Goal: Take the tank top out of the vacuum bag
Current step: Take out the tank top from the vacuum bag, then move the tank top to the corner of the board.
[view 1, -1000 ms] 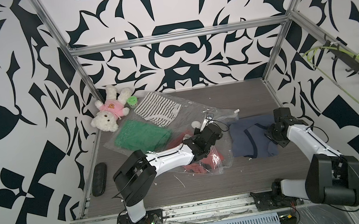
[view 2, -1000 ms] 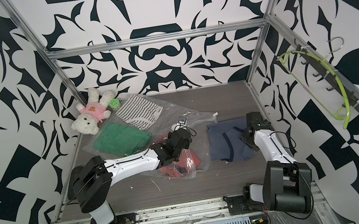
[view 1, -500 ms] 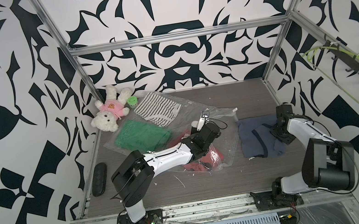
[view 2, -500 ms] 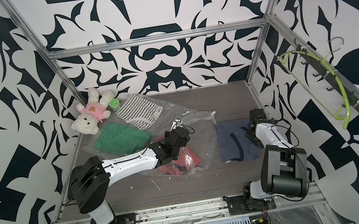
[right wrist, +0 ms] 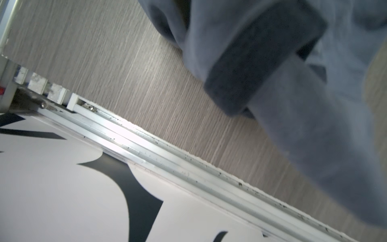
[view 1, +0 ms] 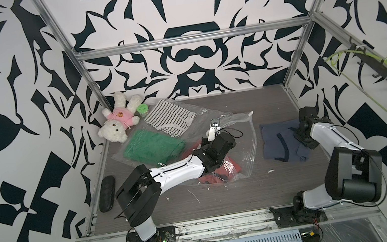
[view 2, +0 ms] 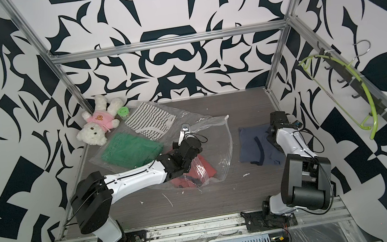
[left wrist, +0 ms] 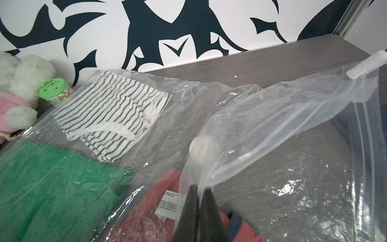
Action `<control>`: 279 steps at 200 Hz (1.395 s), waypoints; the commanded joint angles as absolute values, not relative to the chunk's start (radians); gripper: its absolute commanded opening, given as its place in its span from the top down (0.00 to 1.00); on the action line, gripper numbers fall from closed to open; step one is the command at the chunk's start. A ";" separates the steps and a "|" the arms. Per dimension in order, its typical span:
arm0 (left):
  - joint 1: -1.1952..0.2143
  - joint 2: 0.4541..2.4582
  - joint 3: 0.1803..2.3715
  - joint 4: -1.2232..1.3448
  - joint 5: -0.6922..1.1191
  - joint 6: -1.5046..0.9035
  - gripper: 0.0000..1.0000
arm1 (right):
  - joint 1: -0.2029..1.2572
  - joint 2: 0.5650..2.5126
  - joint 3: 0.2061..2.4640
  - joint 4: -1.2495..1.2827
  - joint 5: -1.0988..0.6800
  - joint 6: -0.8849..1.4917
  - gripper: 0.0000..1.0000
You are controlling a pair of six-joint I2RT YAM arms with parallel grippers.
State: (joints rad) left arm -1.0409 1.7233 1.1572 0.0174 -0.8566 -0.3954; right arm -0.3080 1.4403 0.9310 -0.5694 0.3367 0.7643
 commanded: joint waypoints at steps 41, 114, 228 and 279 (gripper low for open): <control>-1.034 1.699 1.149 0.007 -0.850 -0.405 1.00 | -0.313 1.357 1.055 -0.644 0.232 0.682 0.37; -1.034 1.702 1.155 0.017 -0.839 -0.379 1.00 | -0.236 1.274 0.987 -0.696 0.266 0.672 0.27; -1.028 1.661 1.131 0.006 -0.848 -0.350 1.00 | -0.241 1.630 0.973 -0.532 0.134 0.704 0.22; -1.028 1.669 1.132 0.000 -0.850 -0.355 1.00 | -0.205 1.879 1.148 -0.546 0.065 0.571 0.27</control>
State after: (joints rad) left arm -1.0351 1.6909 1.1362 0.0166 -0.8295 -0.3622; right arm -0.2352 1.7752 1.0843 -0.5823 0.1261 0.6552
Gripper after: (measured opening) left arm 0.054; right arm 0.735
